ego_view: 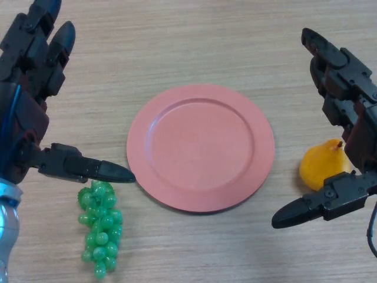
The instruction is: Pick up the yellow pear and place it on the plate
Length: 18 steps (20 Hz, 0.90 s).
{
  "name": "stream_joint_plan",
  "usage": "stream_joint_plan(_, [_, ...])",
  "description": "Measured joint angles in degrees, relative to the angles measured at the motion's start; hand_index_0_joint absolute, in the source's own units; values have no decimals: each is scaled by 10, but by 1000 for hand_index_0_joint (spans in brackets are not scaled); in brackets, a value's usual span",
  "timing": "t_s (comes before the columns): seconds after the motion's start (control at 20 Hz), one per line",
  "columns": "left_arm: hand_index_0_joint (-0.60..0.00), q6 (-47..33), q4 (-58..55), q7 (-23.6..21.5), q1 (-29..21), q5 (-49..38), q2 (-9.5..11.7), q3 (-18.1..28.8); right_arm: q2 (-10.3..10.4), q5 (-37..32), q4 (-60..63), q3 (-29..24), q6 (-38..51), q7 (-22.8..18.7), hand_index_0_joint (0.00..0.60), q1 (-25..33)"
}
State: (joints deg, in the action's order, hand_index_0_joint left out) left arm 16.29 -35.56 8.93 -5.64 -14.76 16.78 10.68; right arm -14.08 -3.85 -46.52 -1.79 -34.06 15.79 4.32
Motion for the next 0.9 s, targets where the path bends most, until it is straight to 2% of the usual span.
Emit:
stream_joint_plan(0.3, [0, 1, 0, 0, 1, -3, 0, 0, 0, -3, 23, -2, 18, -9, 0, -1])
stream_joint_plan(0.55, [0, 32, -1, 0, 3, -4, -1, -2, -19, -2, 190, -67, 146, -6, 0, 5])
stream_joint_plan(0.75, [0, 67, -11, 1, 7, -4, -2, -5, -39, -22, 373, -76, 230, 7, 0, 32])
stream_joint_plan(0.9, [0, 76, -25, 5, 7, -4, -2, -11, -43, -23, 454, -72, 276, 7, 0, 57])
